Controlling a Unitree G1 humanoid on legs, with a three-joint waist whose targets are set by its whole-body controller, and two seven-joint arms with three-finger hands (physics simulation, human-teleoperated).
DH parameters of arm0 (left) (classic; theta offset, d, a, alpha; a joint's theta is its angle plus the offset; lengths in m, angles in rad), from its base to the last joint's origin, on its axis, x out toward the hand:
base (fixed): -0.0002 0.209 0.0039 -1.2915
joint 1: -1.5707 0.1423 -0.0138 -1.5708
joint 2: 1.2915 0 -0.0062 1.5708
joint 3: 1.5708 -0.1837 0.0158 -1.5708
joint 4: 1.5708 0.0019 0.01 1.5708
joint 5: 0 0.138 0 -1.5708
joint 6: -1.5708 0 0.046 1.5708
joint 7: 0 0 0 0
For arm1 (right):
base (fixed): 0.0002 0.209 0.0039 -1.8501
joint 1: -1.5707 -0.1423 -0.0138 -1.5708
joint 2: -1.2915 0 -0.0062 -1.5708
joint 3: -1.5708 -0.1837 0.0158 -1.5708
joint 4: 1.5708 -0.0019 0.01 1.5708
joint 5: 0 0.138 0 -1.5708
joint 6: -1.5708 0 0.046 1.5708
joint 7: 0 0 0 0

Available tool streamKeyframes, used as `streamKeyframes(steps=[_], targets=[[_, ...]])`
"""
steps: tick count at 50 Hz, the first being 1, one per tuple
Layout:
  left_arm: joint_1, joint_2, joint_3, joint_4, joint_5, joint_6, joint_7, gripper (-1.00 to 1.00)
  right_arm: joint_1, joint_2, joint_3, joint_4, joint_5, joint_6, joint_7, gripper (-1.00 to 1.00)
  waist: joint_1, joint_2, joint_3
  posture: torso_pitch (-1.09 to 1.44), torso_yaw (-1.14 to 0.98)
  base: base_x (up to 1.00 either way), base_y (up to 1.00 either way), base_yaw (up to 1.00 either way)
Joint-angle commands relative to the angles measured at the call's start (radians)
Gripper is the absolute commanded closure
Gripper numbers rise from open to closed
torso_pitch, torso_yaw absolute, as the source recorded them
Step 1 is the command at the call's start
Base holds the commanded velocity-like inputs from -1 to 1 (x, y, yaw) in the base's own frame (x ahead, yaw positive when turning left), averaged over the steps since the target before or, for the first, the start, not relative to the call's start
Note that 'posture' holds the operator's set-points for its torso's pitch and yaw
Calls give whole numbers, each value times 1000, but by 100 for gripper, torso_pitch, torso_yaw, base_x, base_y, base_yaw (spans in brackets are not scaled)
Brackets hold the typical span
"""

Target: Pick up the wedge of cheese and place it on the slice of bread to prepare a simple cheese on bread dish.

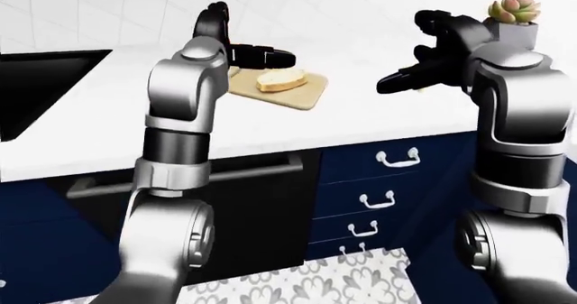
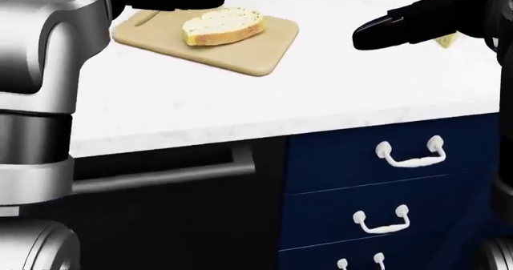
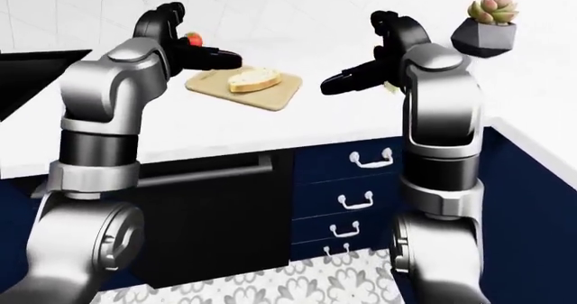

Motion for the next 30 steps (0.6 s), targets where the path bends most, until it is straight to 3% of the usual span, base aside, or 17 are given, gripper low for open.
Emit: streamKeyframes(steps=[1, 6, 8, 9, 10, 12, 15, 20, 22, 24, 25, 27, 30], targets=[[-51, 21, 16, -46, 12, -35, 8, -100, -45, -7, -3, -37, -4, -36, 3, -100, 7, -2, -29, 0, 0, 33, 2, 0], [-57, 20, 15, -55, 13, -24, 9, -100, -48, -9, -2, -42, -13, -29, 13, -100, -6, 50, -29, 0, 0, 32, 2, 0], [-63, 20, 14, -57, 14, -19, 9, -100, -50, -10, -3, -43, -16, -27, 17, -100, -12, 93, -39, 0, 0, 32, 2, 0], [-65, 19, 14, -58, 14, -16, 9, -100, -52, -11, -3, -43, -18, -27, 19, -100, -13, 125, -53, 0, 0, 32, 2, 0], [-67, 19, 14, -60, 15, -13, 10, -100, -53, -11, -3, -43, -19, -26, 20, -100, -8, 100, -46, 0, 0, 33, 2, 0], [-70, 18, 14, -62, 15, -10, 10, -100, -54, -11, -4, -43, -21, -25, 23, -100, -12, 124, -28, 0, 0, 32, 2, 0], [-72, 17, 14, -64, 16, -8, 10, -100, -50, -8, -2, -39, -25, -31, 24, -100, -3, 104, -41, 0, 0, 33, 2, 0], [-69, 14, 12, -74, 17, -2, 11, -100, -49, -8, -2, -49, -31, -22, 32, -100, 9, 60, -30, 0, 0, 33, 2, 0], [-69, 13, 13, -73, 17, -3, 12, -100, -48, -7, -2, -50, -32, -22, 33, -100, 16, 28, -36, 0, 0, 32, 2, 0], [-69, 13, 13, -73, 17, -3, 11, -100, -51, -6, -1, -46, -34, -23, 33, -100, 20, -30, -54, 0, 0, 32, 2, 0], [-70, 14, 13, -71, 17, -4, 11, -100, -53, -5, -1, -45, -35, -23, 34, -100, 16, 2, -46, 0, 0, 32, 2, 0], [-68, 14, 13, -71, 18, -5, 10, -100, -55, -4, 1, -45, -37, -22, 35, -100, 16, -25, -30, 0, 0, 32, 2, 0], [-68, 16, 15, -74, 17, -2, 9, -100, -59, -3, 3, -45, -40, -19, 38, -100, 6, -2, -37, 0, 0, 33, 2, 0]])
